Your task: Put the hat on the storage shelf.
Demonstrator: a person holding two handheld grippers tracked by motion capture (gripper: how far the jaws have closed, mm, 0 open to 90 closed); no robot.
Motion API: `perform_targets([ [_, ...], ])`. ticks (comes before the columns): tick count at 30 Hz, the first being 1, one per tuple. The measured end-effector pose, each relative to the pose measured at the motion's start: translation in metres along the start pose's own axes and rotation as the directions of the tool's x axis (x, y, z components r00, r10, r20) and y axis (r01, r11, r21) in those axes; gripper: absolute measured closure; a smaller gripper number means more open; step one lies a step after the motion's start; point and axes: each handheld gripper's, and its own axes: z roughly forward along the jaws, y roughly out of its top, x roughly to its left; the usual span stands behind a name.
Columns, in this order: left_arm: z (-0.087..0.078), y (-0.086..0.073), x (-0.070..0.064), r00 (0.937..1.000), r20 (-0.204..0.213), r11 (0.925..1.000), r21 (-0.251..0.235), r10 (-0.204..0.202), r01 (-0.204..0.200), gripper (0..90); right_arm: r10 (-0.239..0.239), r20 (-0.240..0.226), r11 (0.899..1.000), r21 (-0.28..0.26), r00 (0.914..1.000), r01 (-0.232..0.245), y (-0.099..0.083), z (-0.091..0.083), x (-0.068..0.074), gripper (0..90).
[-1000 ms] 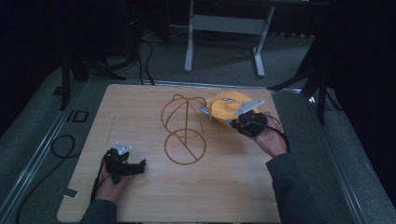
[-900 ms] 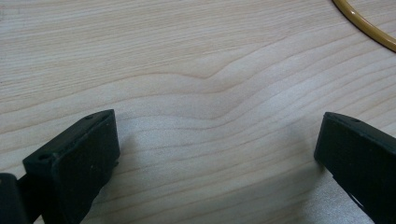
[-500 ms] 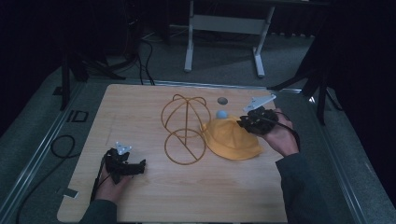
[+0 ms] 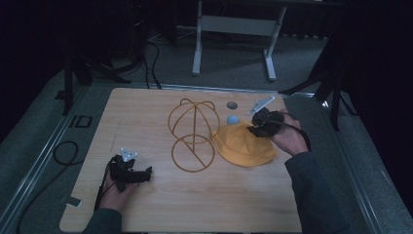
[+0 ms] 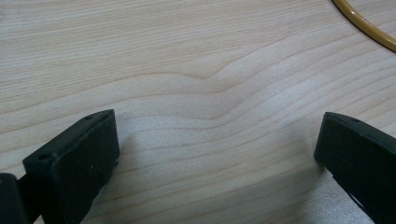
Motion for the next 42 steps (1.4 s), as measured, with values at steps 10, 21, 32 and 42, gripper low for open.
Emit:
perform_targets([
  [10, 0.0, 0.0, 0.0, 1.0, 0.0, 1.0, 0.002, 0.002, -0.002, 0.2, -0.015, -0.014, 0.998, 0.053, 0.9998, 0.015, 0.005, 0.011, -0.009, 66.9],
  [21, 0.0, 0.0, 0.0, 1.0, 0.0, 1.0, 0.004, 0.004, -0.004, 0.1, -0.051, -0.033, 0.992, 0.116, 0.9982, 0.054, 0.015, 0.022, -0.01, 61.3],
  [32, 0.0, 0.0, 0.0, 1.0, 0.0, 1.0, 0.001, 0.002, -0.002, 0.2, -0.063, -0.05, 0.976, 0.203, 0.9967, 0.072, 0.019, 0.043, -0.012, 61.1],
  [42, 0.0, 0.0, 0.0, 1.0, 0.0, 1.0, 0.004, 0.004, -0.004, 0.2, -0.091, -0.057, 0.957, 0.27, 0.9942, 0.103, 0.019, 0.055, -0.01, 83.8],
])
